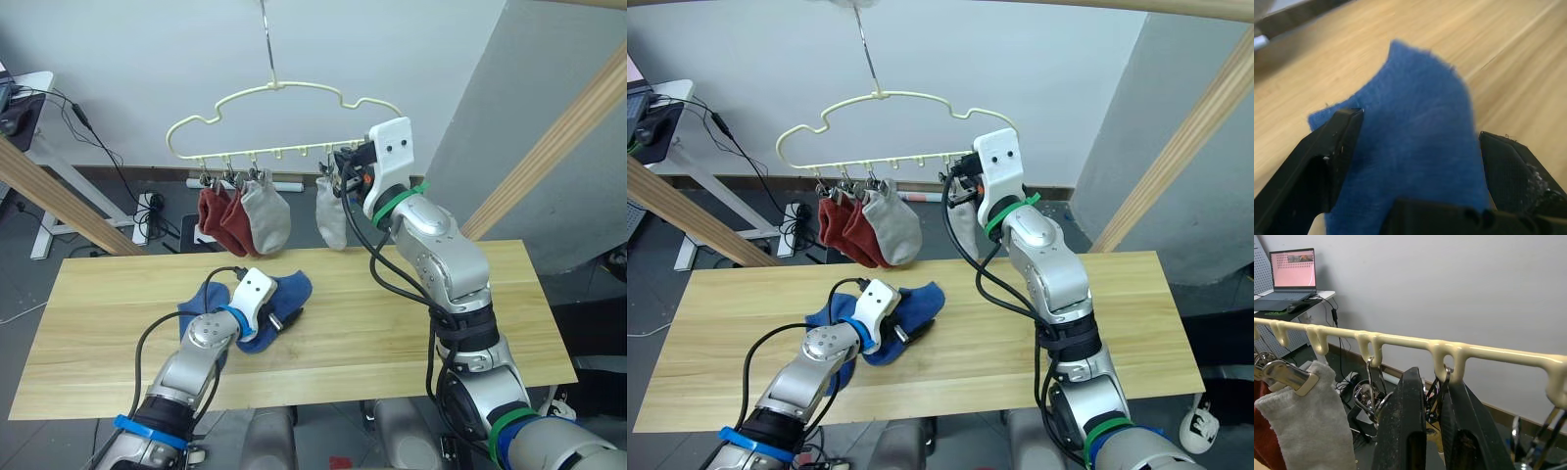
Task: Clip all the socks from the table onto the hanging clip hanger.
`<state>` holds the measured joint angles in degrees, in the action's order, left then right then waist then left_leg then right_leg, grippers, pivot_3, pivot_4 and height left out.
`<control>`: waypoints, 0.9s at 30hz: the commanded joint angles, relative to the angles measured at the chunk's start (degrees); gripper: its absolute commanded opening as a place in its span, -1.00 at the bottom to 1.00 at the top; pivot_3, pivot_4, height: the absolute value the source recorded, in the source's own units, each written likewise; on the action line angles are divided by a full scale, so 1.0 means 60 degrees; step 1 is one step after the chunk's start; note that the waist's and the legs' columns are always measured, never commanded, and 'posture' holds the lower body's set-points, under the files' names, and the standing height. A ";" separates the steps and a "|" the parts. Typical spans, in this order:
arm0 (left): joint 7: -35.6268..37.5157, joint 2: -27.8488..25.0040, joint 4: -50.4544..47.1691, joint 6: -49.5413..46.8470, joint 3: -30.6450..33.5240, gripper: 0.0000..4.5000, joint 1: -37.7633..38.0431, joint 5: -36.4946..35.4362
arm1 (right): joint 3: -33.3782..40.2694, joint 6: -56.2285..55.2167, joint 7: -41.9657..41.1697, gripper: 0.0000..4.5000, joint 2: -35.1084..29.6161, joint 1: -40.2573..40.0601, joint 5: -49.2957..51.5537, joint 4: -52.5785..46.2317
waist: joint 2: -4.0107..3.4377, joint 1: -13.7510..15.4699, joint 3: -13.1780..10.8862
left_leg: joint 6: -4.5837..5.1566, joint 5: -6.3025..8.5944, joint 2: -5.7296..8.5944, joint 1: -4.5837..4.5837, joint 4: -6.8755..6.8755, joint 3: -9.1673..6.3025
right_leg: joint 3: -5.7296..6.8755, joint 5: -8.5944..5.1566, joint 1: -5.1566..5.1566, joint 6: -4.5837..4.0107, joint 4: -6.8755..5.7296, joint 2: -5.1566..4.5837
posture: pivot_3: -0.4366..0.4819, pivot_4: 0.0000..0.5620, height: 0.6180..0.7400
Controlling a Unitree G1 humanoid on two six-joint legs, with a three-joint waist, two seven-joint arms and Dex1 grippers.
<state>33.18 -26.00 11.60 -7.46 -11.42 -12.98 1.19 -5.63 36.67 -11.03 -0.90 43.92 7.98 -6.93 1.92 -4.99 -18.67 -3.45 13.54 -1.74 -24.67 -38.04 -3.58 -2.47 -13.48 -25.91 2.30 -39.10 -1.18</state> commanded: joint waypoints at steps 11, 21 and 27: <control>0.0726 0.0213 0.0649 0.1991 0.0190 -0.62 0.0171 -0.0308 | 0.0032 -0.0097 0.0004 -0.98 0.0091 0.0280 0.0079 -0.0402 | 0.0000 -0.0014 0.0012 | 0.0002 -0.0002 -0.0001 0.0003 0.0000 0.0000 | 0.0000 0.0012 0.0001 -0.0003 -0.0003 -0.0001 | -0.38 0.00 0.69; 0.1623 0.1452 0.0484 0.3446 0.0497 -1.00 -0.1882 -0.1505 | 0.0061 -0.0010 -0.0001 -0.98 0.0077 0.0346 0.0107 -0.0457 | 0.0002 -0.0001 0.0013 | 0.0001 -0.0004 0.0004 -0.0004 -0.0006 0.0004 | -0.0002 0.0023 0.0002 0.0007 0.0002 -0.0003 | -0.40 -0.02 0.69; 0.0183 0.2310 0.1152 0.4142 0.0712 -1.00 -0.3005 -0.0769 | 0.0093 0.0084 0.0031 -0.98 0.0120 0.0376 0.0147 -0.0544 | 0.0005 -0.0060 0.0015 | 0.0002 -0.0003 0.0005 -0.0004 -0.0003 0.0008 | -0.0003 0.0025 0.0003 0.0009 0.0004 -0.0003 | -0.42 -0.04 0.69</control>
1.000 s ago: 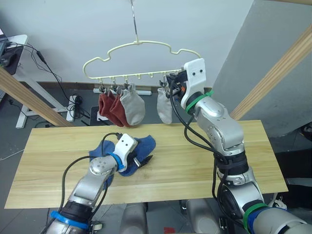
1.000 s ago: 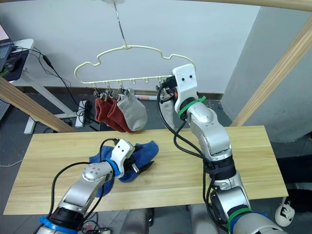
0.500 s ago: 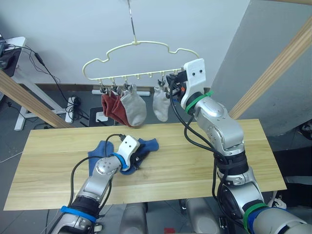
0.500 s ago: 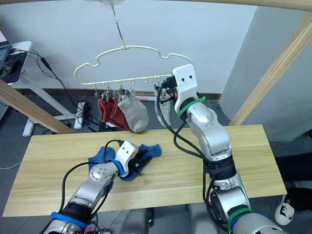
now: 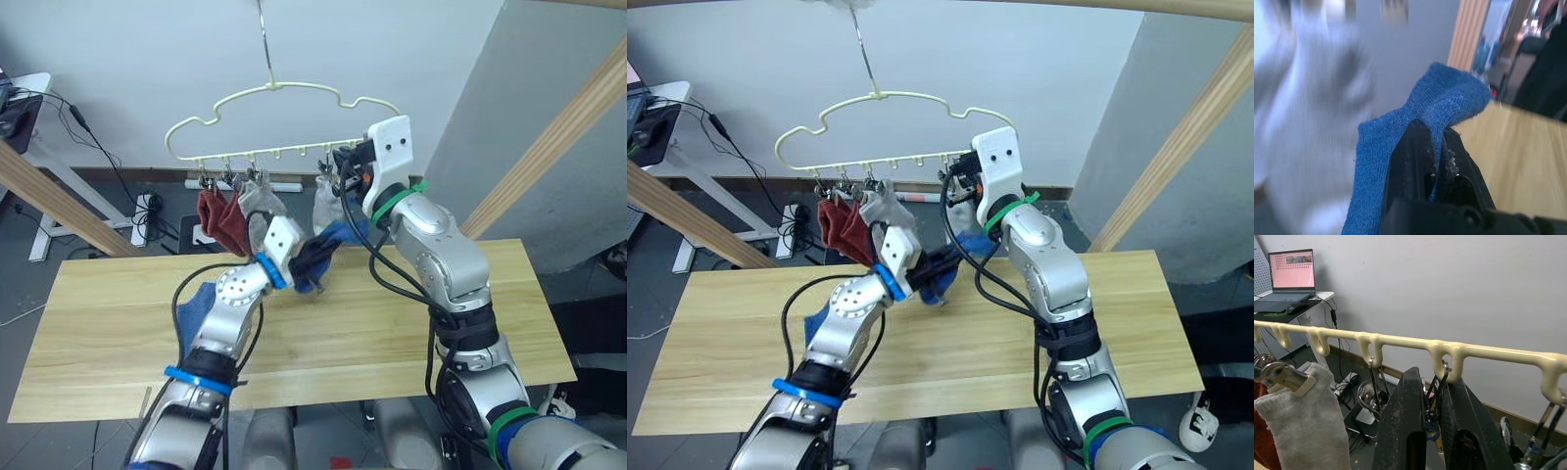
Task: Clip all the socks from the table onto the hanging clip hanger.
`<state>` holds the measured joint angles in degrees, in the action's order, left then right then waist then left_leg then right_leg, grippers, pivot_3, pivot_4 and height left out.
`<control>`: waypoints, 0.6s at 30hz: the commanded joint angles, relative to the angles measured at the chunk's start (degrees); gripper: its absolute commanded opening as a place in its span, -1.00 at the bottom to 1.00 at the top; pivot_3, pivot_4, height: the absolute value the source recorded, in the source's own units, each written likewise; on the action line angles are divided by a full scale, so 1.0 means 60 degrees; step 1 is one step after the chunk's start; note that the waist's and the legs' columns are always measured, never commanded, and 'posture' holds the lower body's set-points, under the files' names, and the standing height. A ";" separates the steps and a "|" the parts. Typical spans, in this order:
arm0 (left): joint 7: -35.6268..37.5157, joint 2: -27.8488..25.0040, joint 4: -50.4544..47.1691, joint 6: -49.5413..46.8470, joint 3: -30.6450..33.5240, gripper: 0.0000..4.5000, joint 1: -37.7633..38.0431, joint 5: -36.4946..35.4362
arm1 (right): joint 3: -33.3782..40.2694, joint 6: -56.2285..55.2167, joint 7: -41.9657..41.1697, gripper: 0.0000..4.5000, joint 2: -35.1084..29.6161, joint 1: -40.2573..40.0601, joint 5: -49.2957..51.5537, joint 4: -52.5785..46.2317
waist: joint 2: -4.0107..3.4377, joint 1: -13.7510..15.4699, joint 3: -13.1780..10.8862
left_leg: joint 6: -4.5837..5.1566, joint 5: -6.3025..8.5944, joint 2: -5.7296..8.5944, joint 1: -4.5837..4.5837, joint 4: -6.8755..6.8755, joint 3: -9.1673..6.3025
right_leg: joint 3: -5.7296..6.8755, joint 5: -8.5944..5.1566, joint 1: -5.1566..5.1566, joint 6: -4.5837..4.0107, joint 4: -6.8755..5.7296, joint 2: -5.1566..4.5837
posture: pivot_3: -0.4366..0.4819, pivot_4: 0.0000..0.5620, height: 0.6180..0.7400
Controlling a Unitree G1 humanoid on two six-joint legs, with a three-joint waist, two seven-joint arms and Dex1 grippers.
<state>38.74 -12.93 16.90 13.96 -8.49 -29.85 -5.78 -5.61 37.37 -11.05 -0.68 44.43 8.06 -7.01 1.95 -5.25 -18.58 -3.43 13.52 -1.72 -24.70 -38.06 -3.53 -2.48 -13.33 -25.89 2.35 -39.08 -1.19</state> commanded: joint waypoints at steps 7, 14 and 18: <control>-0.2088 0.0183 0.1035 0.1698 0.0481 -1.00 -0.0361 0.1073 | 0.0171 0.0125 0.0088 -0.98 0.0129 0.0300 0.0175 -0.0641 | 0.0001 -0.0182 0.0000 | 0.0000 0.0000 -0.0001 0.0001 0.0001 -0.0003 | 0.0000 0.0002 0.0000 0.0001 -0.0002 0.0001 | -0.44 -0.01 0.69; -0.2424 0.0262 0.0971 0.1813 0.0600 -1.00 -0.0175 0.0923 | 0.0254 0.0247 0.0151 -0.98 0.0175 0.0270 0.0220 -0.0723 | 0.0001 -0.0200 0.0000 | 0.0000 0.0000 0.0001 0.0000 0.0001 -0.0003 | 0.0000 0.0002 0.0000 0.0003 0.0000 0.0000 | -0.44 -0.01 0.69; -0.2474 0.0313 0.0893 0.1763 0.0633 -1.00 -0.0115 0.0871 | 0.0278 0.0240 0.0199 -0.98 0.0211 0.0284 0.0210 -0.0724 | 0.0001 -0.0202 0.0000 | 0.0000 0.0000 0.0001 0.0000 0.0000 -0.0002 | -0.0001 0.0002 0.0000 0.0003 -0.0001 0.0000 | -0.44 -0.01 0.69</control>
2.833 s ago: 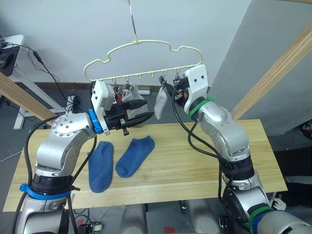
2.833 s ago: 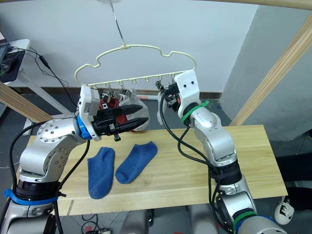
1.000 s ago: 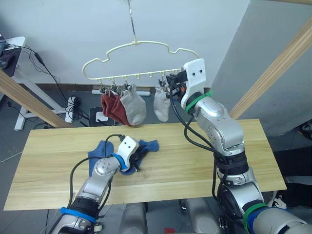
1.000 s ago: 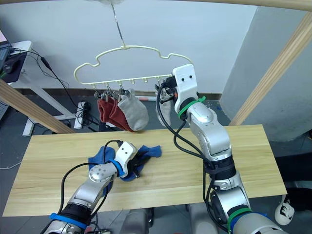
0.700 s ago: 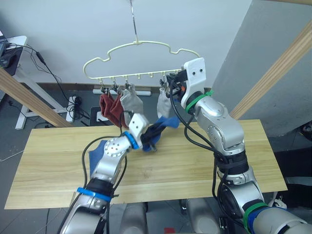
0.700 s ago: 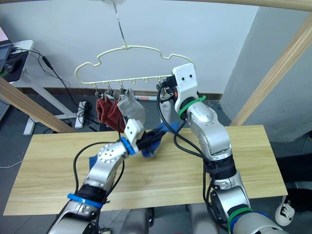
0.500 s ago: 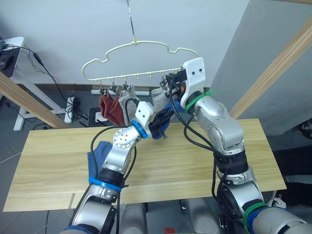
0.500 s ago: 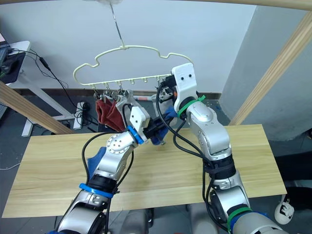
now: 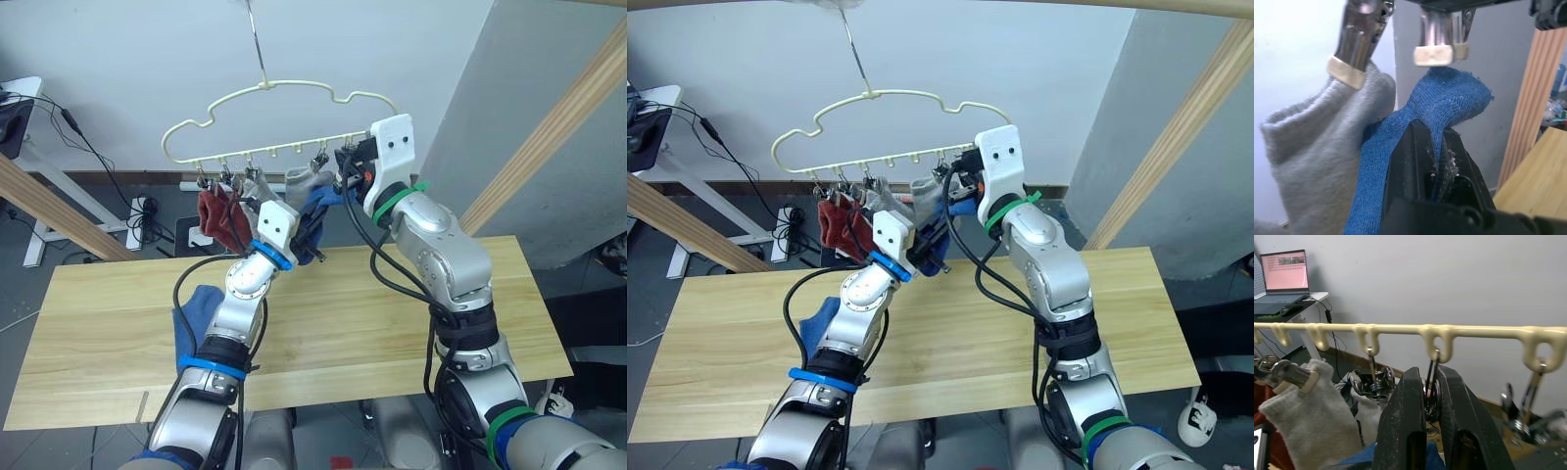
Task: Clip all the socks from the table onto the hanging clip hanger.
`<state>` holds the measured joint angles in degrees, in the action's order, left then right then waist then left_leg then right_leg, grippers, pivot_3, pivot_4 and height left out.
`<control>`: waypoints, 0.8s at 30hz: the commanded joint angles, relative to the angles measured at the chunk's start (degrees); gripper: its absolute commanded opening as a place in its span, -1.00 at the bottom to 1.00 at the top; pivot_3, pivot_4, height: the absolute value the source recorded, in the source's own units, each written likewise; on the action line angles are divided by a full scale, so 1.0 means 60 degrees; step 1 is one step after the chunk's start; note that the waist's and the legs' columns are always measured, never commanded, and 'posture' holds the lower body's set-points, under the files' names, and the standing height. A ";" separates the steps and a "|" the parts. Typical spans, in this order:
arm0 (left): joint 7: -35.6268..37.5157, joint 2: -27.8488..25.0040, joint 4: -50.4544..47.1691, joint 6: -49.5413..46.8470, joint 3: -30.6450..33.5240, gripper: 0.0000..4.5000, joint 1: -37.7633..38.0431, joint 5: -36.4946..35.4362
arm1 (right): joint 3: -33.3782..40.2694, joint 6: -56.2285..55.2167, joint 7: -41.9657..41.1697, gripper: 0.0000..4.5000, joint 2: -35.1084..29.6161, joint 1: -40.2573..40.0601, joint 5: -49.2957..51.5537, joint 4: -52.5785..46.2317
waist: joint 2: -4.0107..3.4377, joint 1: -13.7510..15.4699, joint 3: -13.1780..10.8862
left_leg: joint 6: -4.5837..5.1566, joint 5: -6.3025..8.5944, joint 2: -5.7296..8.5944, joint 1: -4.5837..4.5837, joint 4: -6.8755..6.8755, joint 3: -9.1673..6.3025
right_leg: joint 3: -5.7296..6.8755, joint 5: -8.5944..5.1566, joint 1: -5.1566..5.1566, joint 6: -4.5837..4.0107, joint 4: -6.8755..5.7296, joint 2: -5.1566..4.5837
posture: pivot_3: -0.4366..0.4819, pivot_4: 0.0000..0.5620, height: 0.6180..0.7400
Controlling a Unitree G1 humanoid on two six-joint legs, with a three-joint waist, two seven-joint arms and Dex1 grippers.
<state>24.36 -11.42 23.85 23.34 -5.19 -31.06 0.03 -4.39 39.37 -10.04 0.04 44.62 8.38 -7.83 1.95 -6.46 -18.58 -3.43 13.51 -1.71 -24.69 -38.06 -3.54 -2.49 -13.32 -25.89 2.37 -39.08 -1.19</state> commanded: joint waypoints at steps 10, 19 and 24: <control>-0.0241 0.0366 -0.0678 -0.0078 0.0274 -1.00 0.0203 -0.0423 | 0.0110 -0.0008 0.0025 -0.98 0.0165 0.0251 0.0218 -0.0505 | 0.0000 0.0002 0.0000 | 0.0000 0.0000 0.0000 0.0000 0.0000 -0.0001 | 0.0000 0.0000 0.0000 0.0000 0.0000 0.0000 | -0.43 0.00 0.69; -0.0220 0.0583 -0.0813 -0.0367 0.0296 -1.00 0.0123 -0.0714 | 0.0162 0.0213 0.0075 -0.98 0.0298 0.0261 0.0372 -0.0486 | 0.0000 0.0002 0.0000 | 0.0000 0.0000 0.0000 0.0000 0.0000 -0.0001 | 0.0000 0.0001 0.0001 0.0001 0.0000 0.0001 | -0.42 0.00 0.69; -0.0227 0.0592 -0.0854 -0.0446 0.0282 -1.00 0.0091 -0.0814 | 0.0323 0.0276 0.0200 -0.98 0.0480 0.0247 0.0592 -0.0524 | 0.0000 0.0002 0.0000 | 0.0000 0.0000 0.0000 0.0000 0.0000 -0.0001 | 0.0000 0.0001 0.0001 0.0001 0.0000 0.0001 | -0.42 0.00 0.69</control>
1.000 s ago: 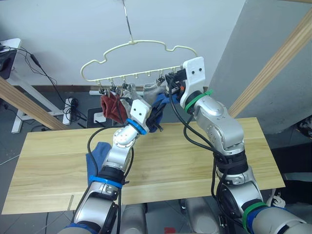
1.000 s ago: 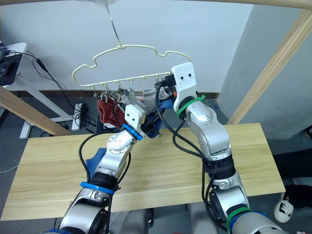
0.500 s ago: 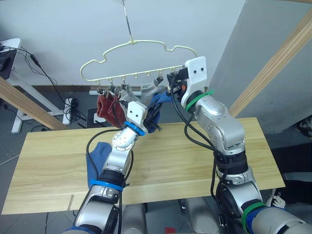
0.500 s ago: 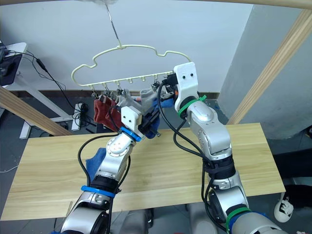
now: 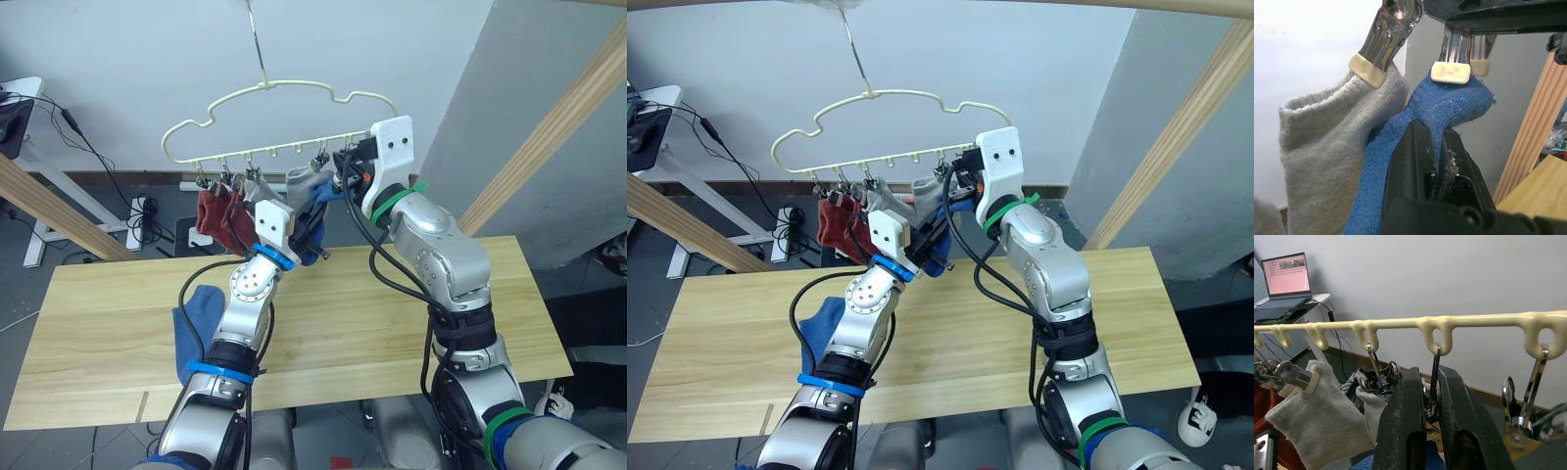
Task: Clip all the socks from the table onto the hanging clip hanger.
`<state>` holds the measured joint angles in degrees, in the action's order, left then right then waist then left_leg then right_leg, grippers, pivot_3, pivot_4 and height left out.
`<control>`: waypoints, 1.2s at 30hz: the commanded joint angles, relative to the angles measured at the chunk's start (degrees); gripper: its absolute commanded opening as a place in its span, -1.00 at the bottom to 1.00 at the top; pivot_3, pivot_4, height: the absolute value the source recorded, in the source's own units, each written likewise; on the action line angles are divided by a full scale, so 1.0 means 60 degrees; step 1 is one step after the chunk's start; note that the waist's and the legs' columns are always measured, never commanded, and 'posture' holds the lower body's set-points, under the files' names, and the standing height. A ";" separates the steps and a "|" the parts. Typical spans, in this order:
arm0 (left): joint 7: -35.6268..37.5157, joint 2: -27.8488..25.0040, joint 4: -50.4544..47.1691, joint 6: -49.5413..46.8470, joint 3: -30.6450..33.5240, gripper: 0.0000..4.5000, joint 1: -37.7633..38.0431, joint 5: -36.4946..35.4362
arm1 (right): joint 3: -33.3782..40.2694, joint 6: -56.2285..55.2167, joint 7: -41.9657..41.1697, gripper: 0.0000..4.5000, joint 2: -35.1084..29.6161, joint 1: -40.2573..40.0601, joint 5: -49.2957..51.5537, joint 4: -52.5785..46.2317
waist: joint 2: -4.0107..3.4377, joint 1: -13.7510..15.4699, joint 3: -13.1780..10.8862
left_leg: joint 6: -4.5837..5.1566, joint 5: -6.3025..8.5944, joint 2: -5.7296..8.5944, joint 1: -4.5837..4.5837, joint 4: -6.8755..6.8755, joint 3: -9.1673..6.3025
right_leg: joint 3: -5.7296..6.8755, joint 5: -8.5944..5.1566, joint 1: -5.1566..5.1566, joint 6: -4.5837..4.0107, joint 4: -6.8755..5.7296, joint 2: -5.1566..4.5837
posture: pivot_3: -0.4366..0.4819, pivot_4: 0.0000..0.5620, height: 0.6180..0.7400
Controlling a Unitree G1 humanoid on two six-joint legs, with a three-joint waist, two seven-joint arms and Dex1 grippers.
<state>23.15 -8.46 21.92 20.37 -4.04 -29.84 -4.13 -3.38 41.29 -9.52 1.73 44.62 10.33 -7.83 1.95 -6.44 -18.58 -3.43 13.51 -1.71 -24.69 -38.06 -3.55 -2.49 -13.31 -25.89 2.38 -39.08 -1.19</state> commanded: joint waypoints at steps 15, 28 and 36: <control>0.2312 -0.1383 -0.1972 -0.1192 -0.0422 0.44 0.1617 -0.0520 | 0.0042 0.0718 -0.0582 0.66 -0.0707 -0.0302 0.0743 -0.1691 | 0.0000 -0.0029 0.0000 | 0.0000 0.0000 -0.0003 0.0000 0.0004 -0.0002 | 0.0000 0.0000 -0.0001 0.0000 0.0000 0.0005 | -0.38 -0.02 0.69; 0.4935 -0.5138 -0.4269 -0.3944 0.1333 0.44 0.3832 -0.2538 | -0.0493 -0.1064 -0.4239 0.66 -0.5184 -0.2894 0.0874 -0.3529 | 0.0008 0.0258 0.0100 | 0.0006 -0.0009 -0.0005 0.0005 -0.0002 -0.0006 | 0.0001 -0.0005 0.0013 0.0003 0.0019 0.0005 | -0.21 -0.27 0.69; 0.5463 -0.6253 -0.5422 -0.4556 0.2546 0.44 0.4911 -0.3076 | 0.0539 -0.3435 -0.4797 0.66 -0.5834 -0.4943 0.0835 -0.3286 | 0.0016 0.0295 0.0483 | 0.0002 -0.0011 -0.0007 0.0014 0.0013 0.0009 | -0.0004 -0.0005 0.0014 0.0003 0.0023 0.0005 | -0.12 -0.46 0.69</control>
<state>55.54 -44.77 -8.08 -7.00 8.46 -1.26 -21.53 -3.38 24.37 -37.19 -32.34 15.62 14.74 -26.51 2.05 -4.67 -15.68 -3.42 13.45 -1.74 -24.54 -37.98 -3.48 -2.52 -13.34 -25.73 2.39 -38.94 -1.16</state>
